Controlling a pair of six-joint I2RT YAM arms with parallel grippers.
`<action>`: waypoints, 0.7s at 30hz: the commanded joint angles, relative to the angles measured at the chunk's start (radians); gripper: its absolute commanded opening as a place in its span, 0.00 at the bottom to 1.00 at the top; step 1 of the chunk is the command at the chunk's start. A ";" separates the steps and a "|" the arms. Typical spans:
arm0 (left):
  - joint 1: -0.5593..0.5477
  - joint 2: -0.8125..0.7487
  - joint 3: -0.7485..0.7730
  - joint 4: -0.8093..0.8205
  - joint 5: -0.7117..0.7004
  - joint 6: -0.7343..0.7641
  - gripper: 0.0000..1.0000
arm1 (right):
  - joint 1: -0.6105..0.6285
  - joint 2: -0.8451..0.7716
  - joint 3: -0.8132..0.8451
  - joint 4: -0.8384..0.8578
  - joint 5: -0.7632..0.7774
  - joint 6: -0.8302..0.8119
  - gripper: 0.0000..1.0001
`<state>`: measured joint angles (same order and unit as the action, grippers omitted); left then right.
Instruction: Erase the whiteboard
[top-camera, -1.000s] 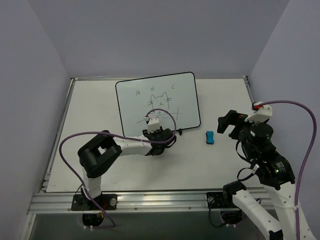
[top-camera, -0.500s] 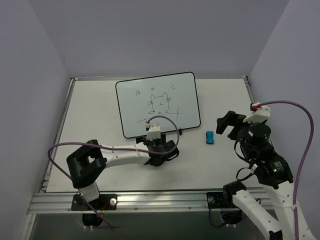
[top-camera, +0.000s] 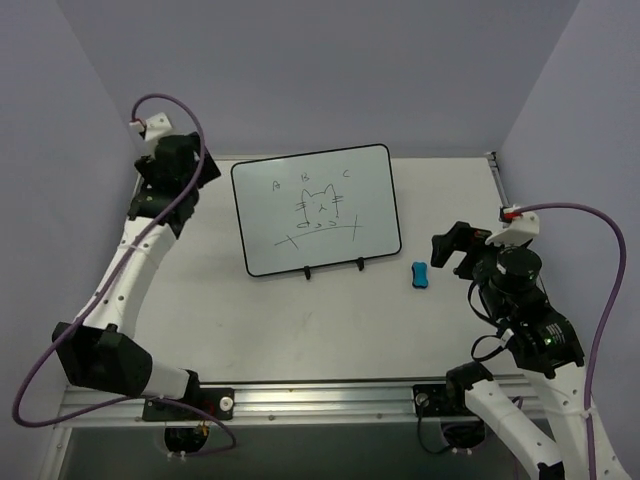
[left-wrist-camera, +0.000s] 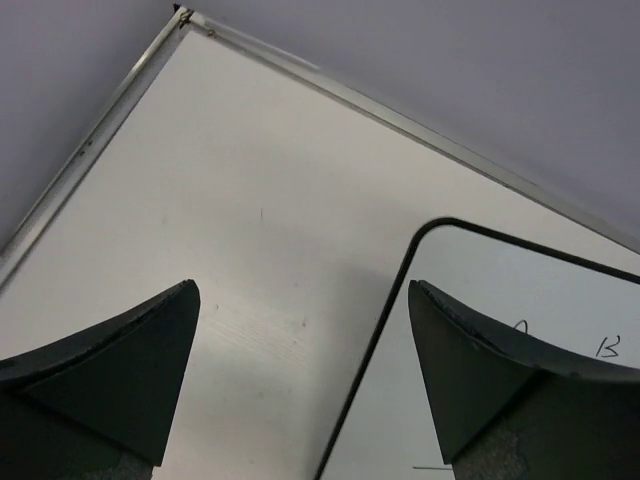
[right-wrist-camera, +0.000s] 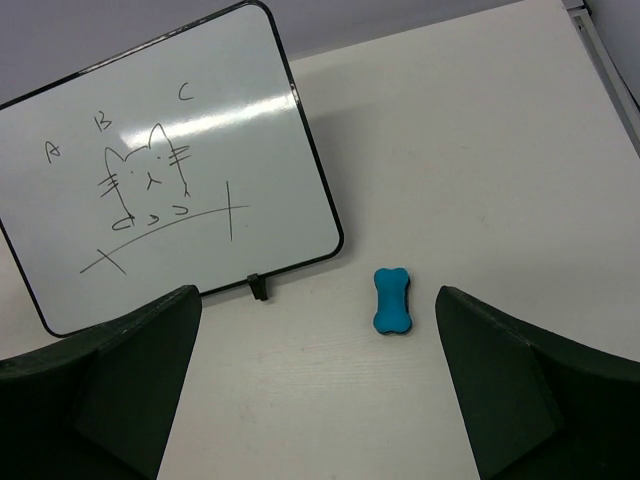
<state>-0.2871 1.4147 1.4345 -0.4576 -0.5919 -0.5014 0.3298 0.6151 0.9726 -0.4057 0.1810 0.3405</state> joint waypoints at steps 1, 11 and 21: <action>0.191 0.070 0.099 0.172 0.569 0.253 0.94 | 0.005 -0.009 -0.023 0.036 -0.012 -0.006 1.00; 0.405 0.561 0.537 -0.010 1.465 0.393 0.94 | 0.009 0.008 -0.040 0.035 -0.104 -0.037 1.00; 0.410 0.734 0.610 0.008 1.729 0.406 0.94 | 0.009 0.032 -0.022 -0.008 -0.233 -0.069 1.00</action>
<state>0.1234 2.1582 1.9766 -0.4526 1.0145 -0.1406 0.3347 0.6342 0.9234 -0.4103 -0.0044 0.2939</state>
